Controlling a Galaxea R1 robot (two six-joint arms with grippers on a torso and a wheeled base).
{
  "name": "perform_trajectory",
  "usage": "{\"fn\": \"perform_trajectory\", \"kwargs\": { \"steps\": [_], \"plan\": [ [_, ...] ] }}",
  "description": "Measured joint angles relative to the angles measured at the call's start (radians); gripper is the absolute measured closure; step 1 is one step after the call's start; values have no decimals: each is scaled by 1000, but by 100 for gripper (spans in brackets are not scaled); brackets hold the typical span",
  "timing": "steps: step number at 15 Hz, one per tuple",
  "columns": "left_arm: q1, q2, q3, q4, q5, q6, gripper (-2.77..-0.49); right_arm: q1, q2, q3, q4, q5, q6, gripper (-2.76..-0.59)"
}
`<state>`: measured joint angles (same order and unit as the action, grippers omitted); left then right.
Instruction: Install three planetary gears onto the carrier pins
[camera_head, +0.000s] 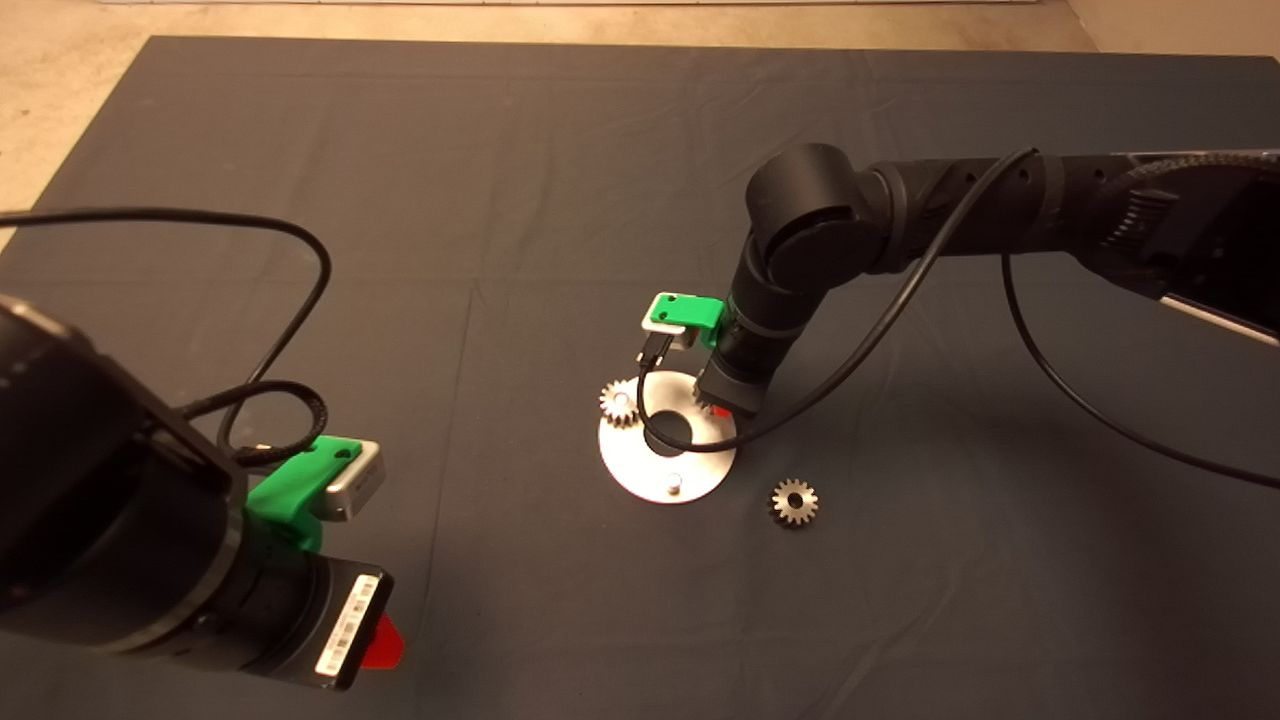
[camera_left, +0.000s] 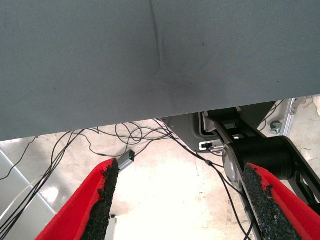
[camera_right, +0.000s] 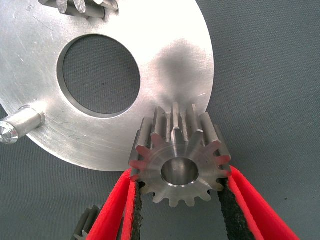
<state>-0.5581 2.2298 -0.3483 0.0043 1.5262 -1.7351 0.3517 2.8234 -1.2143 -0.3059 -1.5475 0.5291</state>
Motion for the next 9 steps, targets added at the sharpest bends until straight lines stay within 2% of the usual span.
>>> {"fn": "perform_trajectory", "kwargs": {
  "steps": [9],
  "plan": [
    [0, 0, 0, 0, 0, 0, -175, 0, 0, -3, 1, 1, 0, -94]
  ]
}}
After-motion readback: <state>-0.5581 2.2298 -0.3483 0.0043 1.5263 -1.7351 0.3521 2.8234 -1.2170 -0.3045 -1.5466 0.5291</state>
